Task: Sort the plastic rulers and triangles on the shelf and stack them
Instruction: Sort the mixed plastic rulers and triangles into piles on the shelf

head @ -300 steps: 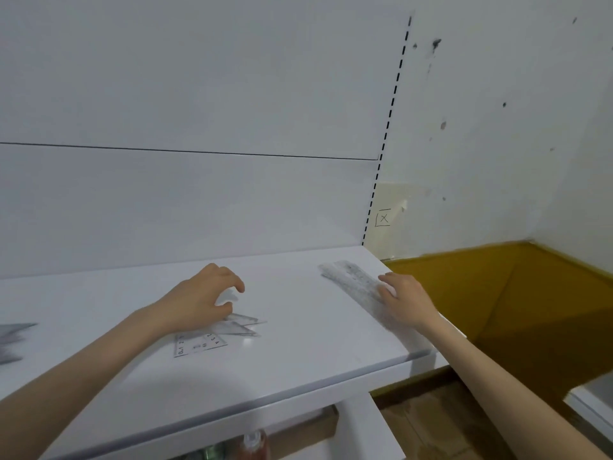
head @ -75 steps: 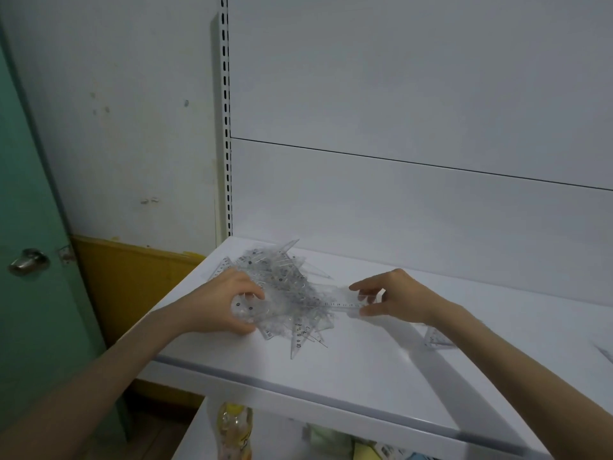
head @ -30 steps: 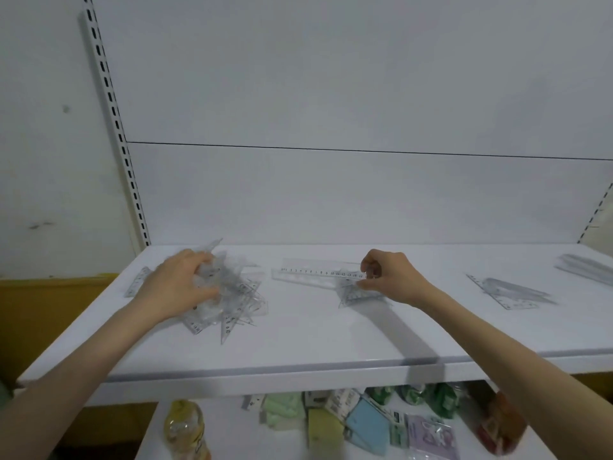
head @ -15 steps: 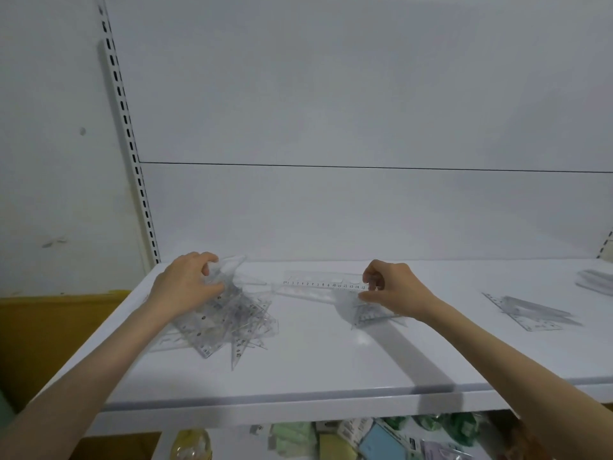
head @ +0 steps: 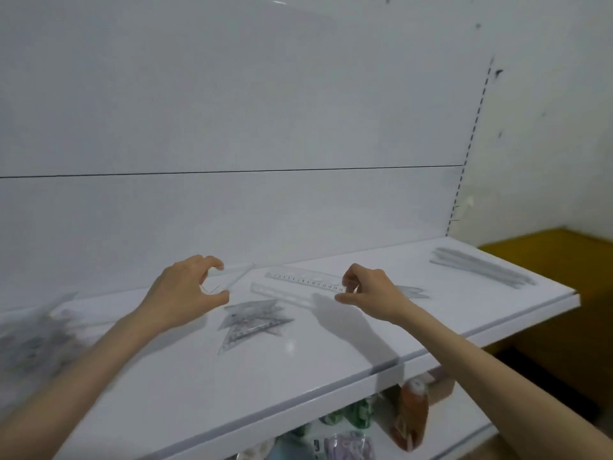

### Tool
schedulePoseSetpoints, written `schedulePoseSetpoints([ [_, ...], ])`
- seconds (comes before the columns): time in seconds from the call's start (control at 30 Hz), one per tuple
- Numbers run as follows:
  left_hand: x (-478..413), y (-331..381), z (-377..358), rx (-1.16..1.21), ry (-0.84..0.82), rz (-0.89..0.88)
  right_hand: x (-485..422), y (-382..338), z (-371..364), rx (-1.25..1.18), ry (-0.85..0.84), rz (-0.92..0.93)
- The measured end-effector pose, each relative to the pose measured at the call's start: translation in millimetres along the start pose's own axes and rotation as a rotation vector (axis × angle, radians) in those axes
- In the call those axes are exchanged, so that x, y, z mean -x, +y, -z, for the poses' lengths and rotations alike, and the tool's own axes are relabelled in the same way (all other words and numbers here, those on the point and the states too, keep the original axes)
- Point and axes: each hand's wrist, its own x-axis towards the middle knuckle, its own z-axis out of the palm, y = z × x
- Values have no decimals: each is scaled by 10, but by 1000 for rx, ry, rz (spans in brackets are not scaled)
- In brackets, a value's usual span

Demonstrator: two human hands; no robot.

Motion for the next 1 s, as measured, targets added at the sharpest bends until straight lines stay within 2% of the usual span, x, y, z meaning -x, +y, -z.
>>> schedulePoseSetpoints([
  [0.17, -465, 695, -638, 75, -65, -31, 56, 811, 597, -18, 53, -44],
  [0.33, -989, 1644, -1352, 143, -114, -83, 155, 1808, 1347, 54, 174, -90],
  [0.53, -1295, 2631, -2095, 112, -179, -147, 268, 2959, 2019, 155, 274, -232],
  [0.7, -1421, 2742, -2402, 136, -199, -74, 61, 3495, 2108, 210, 288, -335],
  [1.0, -1537, 2839, -2506, 59, -205, -97, -204, 3791, 1997, 294, 174, -233],
])
